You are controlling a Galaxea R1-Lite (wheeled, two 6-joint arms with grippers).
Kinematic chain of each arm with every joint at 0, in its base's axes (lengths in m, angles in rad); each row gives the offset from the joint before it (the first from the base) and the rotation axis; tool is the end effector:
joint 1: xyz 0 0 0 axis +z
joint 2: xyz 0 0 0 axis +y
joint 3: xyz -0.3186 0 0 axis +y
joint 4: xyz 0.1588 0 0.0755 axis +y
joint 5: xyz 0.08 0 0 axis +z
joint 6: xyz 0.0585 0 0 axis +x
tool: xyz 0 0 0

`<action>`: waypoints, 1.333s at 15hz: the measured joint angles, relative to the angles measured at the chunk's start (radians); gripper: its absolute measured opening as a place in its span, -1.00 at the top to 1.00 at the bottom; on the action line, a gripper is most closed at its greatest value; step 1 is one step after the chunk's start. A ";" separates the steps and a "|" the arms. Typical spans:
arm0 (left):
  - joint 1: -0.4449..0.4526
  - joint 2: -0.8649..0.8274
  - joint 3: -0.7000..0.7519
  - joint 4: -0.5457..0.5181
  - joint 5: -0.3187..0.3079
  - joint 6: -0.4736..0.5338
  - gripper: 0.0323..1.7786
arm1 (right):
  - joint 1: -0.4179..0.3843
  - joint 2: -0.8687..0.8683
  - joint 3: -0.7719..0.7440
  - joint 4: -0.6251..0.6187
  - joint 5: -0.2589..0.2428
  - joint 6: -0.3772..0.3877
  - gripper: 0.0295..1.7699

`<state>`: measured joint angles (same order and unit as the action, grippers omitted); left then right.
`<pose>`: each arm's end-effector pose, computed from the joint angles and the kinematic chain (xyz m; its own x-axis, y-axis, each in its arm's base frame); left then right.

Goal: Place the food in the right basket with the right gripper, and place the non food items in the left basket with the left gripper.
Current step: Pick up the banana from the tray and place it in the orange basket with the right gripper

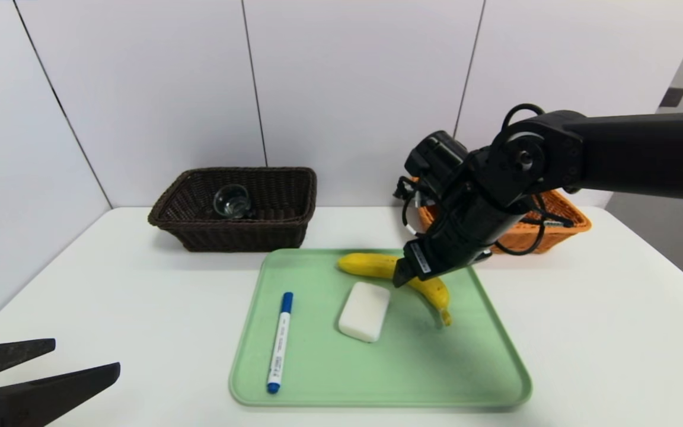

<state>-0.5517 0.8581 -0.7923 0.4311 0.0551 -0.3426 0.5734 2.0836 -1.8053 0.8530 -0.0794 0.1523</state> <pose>0.0671 -0.0375 0.2400 0.7764 -0.4131 -0.4760 0.3177 0.9088 -0.2706 0.3290 0.2069 0.1814 0.3993 0.1635 -0.9021 -0.3912 0.9203 -0.0064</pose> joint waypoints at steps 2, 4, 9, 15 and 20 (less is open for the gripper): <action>0.001 -0.010 0.014 0.001 -0.003 0.000 -0.90 | 0.000 0.019 0.000 -0.019 0.000 0.000 -0.91; 0.001 -0.017 0.019 0.001 -0.004 0.000 -0.90 | -0.003 0.032 -0.004 -0.039 0.000 -0.002 -0.91; 0.000 -0.022 0.023 -0.001 -0.012 0.001 -0.90 | -0.015 0.053 -0.005 -0.079 -0.001 -0.001 -0.91; 0.000 -0.020 0.027 -0.001 -0.013 0.001 -0.90 | -0.020 0.093 -0.006 -0.126 -0.006 0.000 -0.91; 0.000 -0.016 0.027 -0.003 -0.013 0.001 -0.90 | -0.026 0.118 -0.011 -0.135 -0.005 -0.001 -0.91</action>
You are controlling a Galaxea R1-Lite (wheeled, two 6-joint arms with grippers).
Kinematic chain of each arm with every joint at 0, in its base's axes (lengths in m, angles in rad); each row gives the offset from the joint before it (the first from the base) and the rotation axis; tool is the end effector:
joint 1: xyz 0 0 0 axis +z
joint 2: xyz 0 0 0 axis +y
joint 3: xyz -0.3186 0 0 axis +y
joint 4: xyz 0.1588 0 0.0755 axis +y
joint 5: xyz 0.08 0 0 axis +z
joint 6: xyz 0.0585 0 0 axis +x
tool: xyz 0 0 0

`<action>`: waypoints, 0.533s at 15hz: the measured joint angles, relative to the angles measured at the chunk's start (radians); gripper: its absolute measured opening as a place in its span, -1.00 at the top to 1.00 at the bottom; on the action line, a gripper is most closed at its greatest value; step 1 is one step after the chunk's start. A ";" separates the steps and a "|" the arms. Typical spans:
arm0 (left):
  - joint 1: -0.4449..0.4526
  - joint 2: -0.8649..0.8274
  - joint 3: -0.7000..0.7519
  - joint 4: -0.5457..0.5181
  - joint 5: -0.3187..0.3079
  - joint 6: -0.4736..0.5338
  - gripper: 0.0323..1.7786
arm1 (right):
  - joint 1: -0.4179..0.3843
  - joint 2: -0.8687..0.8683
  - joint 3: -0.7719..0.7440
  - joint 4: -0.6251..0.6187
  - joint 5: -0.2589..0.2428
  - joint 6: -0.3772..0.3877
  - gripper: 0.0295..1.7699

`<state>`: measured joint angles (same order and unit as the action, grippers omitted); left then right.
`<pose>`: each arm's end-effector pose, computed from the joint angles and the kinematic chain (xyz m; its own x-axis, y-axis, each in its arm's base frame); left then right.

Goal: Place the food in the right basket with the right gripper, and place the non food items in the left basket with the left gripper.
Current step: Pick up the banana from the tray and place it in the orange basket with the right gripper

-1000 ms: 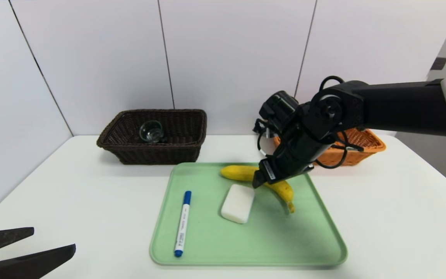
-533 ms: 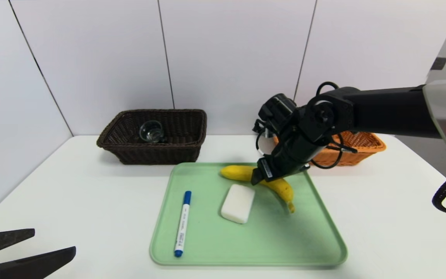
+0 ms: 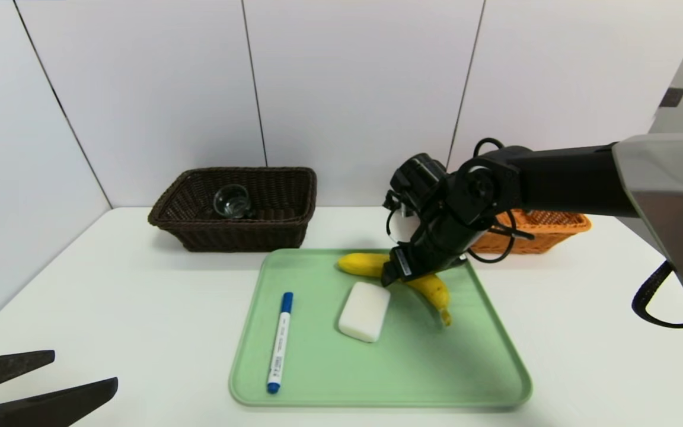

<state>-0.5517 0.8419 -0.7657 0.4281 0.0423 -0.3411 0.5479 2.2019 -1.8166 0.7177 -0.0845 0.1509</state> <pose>0.0635 -0.0362 0.2339 0.7671 -0.4225 -0.4828 0.3261 0.9049 -0.2736 0.3661 0.2176 0.1441 0.4275 0.1620 -0.8894 -0.3665 0.9304 -0.0067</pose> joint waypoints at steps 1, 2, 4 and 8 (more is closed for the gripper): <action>0.000 0.002 -0.001 -0.002 0.000 0.001 -0.90 | -0.002 0.003 -0.001 0.001 0.000 -0.002 -0.88; 0.000 0.003 -0.002 -0.003 0.001 0.001 -0.90 | -0.004 0.006 -0.002 0.000 0.000 -0.003 -0.64; 0.000 0.005 -0.003 -0.003 0.001 0.001 -0.90 | -0.008 0.009 -0.004 0.000 0.002 -0.004 -0.27; 0.001 0.008 -0.008 -0.003 0.002 0.003 -0.90 | -0.014 0.010 -0.007 0.002 0.005 -0.004 0.24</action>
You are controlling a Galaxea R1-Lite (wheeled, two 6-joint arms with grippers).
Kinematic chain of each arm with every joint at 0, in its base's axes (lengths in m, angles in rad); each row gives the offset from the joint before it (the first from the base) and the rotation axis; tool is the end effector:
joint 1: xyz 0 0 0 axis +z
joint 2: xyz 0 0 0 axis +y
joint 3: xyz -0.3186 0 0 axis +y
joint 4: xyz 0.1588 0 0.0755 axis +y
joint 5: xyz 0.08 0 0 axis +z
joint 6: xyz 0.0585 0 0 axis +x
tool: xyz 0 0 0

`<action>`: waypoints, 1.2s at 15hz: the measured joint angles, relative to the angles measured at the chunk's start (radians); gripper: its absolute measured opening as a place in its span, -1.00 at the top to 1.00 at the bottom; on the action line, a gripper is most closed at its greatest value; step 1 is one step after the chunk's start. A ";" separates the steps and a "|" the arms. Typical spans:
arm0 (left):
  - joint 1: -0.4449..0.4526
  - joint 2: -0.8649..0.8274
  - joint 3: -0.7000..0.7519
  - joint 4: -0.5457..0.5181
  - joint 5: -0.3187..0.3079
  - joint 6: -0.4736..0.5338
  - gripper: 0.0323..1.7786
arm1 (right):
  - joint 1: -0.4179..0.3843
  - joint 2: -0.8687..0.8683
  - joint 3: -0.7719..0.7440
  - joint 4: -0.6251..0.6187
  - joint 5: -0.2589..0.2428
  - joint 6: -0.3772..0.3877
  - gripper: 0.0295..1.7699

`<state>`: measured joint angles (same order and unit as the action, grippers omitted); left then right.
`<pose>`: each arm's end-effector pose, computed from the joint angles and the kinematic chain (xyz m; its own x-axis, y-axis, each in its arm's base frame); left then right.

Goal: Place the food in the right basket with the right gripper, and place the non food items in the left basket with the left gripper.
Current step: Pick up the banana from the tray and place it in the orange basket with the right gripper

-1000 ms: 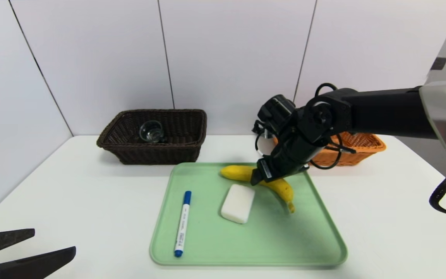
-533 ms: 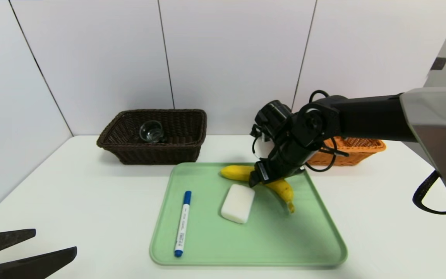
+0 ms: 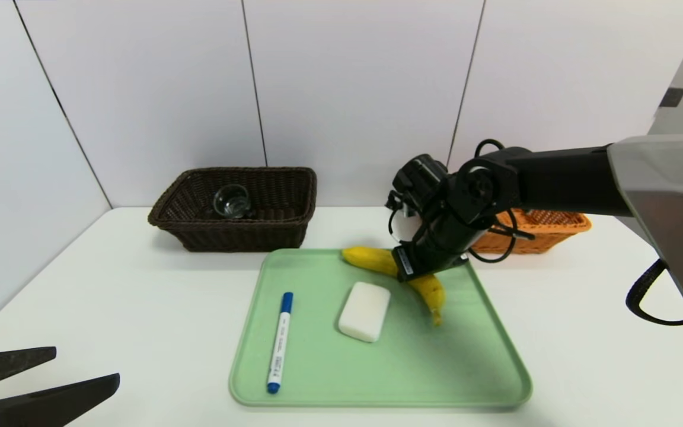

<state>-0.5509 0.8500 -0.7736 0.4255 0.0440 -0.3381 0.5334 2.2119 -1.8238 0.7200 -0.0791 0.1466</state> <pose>0.0654 -0.0372 0.2359 0.7693 -0.4210 -0.4806 0.3264 0.9056 -0.2708 0.3708 0.2136 0.1414 0.4233 0.1582 -0.8921 -0.3588 0.9334 -0.0047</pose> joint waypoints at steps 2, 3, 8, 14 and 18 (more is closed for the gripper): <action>0.000 0.003 -0.003 -0.001 0.000 0.001 -0.90 | 0.002 -0.003 0.002 0.003 0.012 -0.004 0.34; 0.000 0.004 -0.004 -0.001 0.001 0.001 -0.90 | 0.001 -0.007 0.003 -0.003 0.021 -0.005 0.41; 0.000 0.007 -0.006 -0.001 0.001 0.001 -0.90 | 0.015 -0.031 0.007 0.000 0.058 -0.005 0.41; 0.000 0.007 -0.006 0.001 0.003 0.001 -0.90 | 0.037 -0.103 -0.009 0.000 0.076 0.004 0.41; 0.000 0.008 -0.007 0.003 0.003 0.001 -0.90 | 0.064 -0.200 -0.070 -0.002 0.100 0.047 0.41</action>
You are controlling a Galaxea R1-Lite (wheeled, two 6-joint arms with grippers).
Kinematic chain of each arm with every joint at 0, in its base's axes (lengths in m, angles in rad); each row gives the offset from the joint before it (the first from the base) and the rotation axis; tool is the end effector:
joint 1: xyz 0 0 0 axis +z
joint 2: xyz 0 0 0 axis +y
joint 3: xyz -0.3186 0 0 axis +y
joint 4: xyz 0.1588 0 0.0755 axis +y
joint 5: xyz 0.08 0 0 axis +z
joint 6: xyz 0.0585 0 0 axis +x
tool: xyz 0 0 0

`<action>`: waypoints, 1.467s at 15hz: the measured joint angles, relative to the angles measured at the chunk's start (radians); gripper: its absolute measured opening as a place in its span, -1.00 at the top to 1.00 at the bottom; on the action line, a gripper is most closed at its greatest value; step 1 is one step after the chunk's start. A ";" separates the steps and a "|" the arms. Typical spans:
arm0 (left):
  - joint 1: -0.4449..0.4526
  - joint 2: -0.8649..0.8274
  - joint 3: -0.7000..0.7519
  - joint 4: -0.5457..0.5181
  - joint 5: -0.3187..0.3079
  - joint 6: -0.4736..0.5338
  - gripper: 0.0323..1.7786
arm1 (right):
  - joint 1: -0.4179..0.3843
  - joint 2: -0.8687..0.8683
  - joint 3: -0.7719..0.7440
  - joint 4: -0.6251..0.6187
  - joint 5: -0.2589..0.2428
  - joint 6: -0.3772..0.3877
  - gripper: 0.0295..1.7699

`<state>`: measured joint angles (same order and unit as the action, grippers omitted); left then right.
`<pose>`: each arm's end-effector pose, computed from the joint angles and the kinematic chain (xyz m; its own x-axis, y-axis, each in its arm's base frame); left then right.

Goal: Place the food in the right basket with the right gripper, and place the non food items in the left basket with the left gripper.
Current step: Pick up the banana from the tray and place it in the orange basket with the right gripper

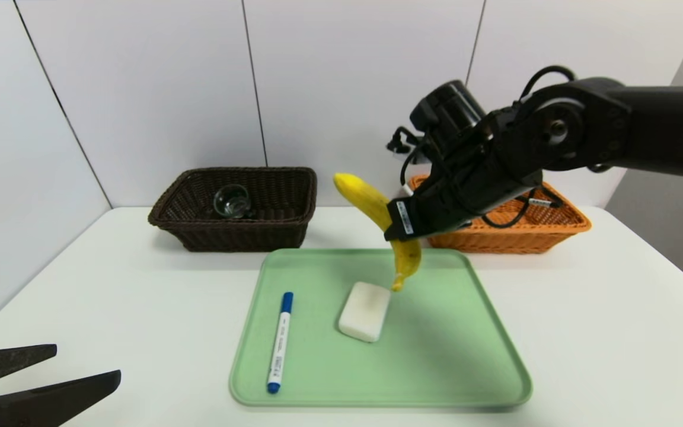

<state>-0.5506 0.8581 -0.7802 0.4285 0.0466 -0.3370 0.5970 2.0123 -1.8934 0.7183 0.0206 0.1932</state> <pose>0.0670 -0.0379 0.2368 0.7688 -0.4173 -0.4845 0.3238 0.9074 -0.2678 0.3264 0.2233 0.2413 0.5420 0.3933 -0.7426 -0.4448 0.8840 0.1436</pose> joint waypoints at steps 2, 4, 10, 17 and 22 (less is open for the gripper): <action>0.000 0.002 0.000 -0.003 0.000 0.000 -0.90 | 0.006 -0.053 -0.040 -0.019 0.013 0.055 0.41; 0.000 0.005 -0.006 -0.002 0.000 0.001 -0.90 | 0.005 -0.101 -0.053 -0.075 0.035 0.133 0.41; 0.000 0.014 -0.014 0.000 0.000 0.000 -0.90 | -0.107 -0.163 -0.053 -0.237 0.041 0.531 0.41; 0.000 0.016 -0.019 0.003 0.000 0.000 -0.90 | -0.296 -0.166 -0.045 -0.199 0.177 0.944 0.41; 0.000 0.016 -0.019 0.002 0.002 0.000 -0.90 | -0.399 -0.144 -0.041 -0.199 0.225 1.155 0.41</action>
<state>-0.5509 0.8736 -0.7996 0.4304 0.0485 -0.3370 0.1977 1.8681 -1.9345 0.5196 0.2453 1.3485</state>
